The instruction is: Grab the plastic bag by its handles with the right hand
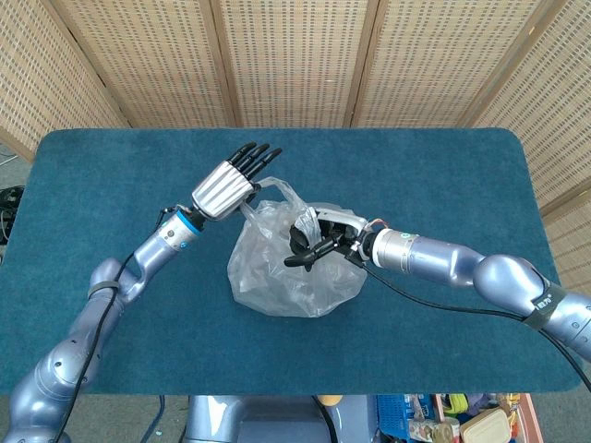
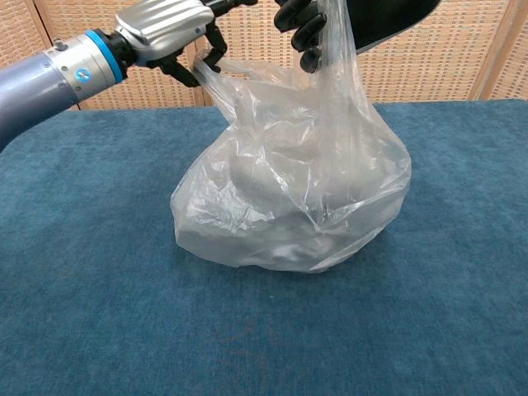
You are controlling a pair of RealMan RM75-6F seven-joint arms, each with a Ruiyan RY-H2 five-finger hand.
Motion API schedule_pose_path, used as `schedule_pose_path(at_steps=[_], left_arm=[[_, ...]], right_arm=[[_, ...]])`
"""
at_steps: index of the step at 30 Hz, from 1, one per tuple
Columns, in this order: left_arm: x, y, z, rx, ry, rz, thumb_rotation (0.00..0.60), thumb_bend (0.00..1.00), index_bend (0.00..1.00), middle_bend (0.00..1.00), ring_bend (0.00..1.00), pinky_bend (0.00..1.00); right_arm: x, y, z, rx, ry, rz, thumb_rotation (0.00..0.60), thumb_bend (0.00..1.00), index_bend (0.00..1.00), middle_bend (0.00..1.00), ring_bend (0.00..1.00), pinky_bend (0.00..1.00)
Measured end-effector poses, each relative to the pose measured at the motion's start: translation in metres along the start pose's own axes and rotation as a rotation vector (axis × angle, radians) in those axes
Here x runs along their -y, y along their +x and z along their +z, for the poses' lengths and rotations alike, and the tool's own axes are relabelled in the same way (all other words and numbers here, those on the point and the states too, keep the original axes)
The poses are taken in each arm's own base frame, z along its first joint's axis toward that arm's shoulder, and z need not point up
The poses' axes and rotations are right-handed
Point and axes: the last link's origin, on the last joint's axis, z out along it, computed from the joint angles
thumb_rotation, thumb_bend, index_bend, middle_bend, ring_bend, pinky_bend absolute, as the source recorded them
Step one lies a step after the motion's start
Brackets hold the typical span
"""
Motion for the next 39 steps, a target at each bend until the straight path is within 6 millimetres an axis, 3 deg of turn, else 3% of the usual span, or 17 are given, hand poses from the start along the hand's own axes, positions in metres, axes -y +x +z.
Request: schedule_pose_path(at_steps=[7, 13, 18, 20, 29, 35, 39], left_arm=[[0.020, 0.021, -0.029, -0.116, 0.010, -0.114, 0.600, 0.49, 0.79, 0.00, 0.01, 0.13], [0.025, 0.026, -0.039, -0.208, 0.071, -0.296, 0.600, 0.49, 0.73, 0.01, 0.03, 0.15], [0.018, 0.024, -0.035, -0.283, 0.128, -0.435, 0.600, 0.49, 0.61, 0.01, 0.04, 0.15], [0.013, 0.022, -0.031, -0.301, 0.149, -0.482, 0.600, 0.49, 0.51, 0.00, 0.04, 0.15], [-0.001, 0.021, -0.017, -0.314, 0.132, -0.497, 0.600, 0.45, 0.17, 0.00, 0.03, 0.15], [-0.004, 0.027, -0.008, -0.334, 0.109, -0.490, 0.600, 0.36, 0.01, 0.00, 0.03, 0.15], [-0.002, 0.035, -0.003, -0.363, 0.099, -0.486, 0.600, 0.30, 0.00, 0.00, 0.03, 0.15]], right_arm=[[-0.003, -0.005, 0.003, 0.006, -0.007, -0.007, 0.600, 0.00, 0.73, 0.74, 0.71, 0.58], [-0.003, -0.007, 0.004, 0.005, -0.010, -0.013, 0.600, 0.00, 0.73, 0.74, 0.71, 0.58], [-0.006, -0.007, 0.006, 0.001, -0.020, -0.014, 0.600, 0.00, 0.73, 0.74, 0.71, 0.58], [-0.007, -0.006, 0.006, -0.002, -0.024, -0.017, 0.600, 0.00, 0.73, 0.74, 0.71, 0.58], [-0.008, -0.004, 0.004, -0.011, -0.031, -0.023, 0.600, 0.00, 0.73, 0.74, 0.71, 0.58], [-0.009, -0.004, 0.005, -0.010, -0.033, -0.024, 0.600, 0.00, 0.73, 0.74, 0.71, 0.58], [-0.009, -0.003, 0.005, -0.016, -0.027, -0.020, 0.600, 0.00, 0.73, 0.74, 0.71, 0.58]])
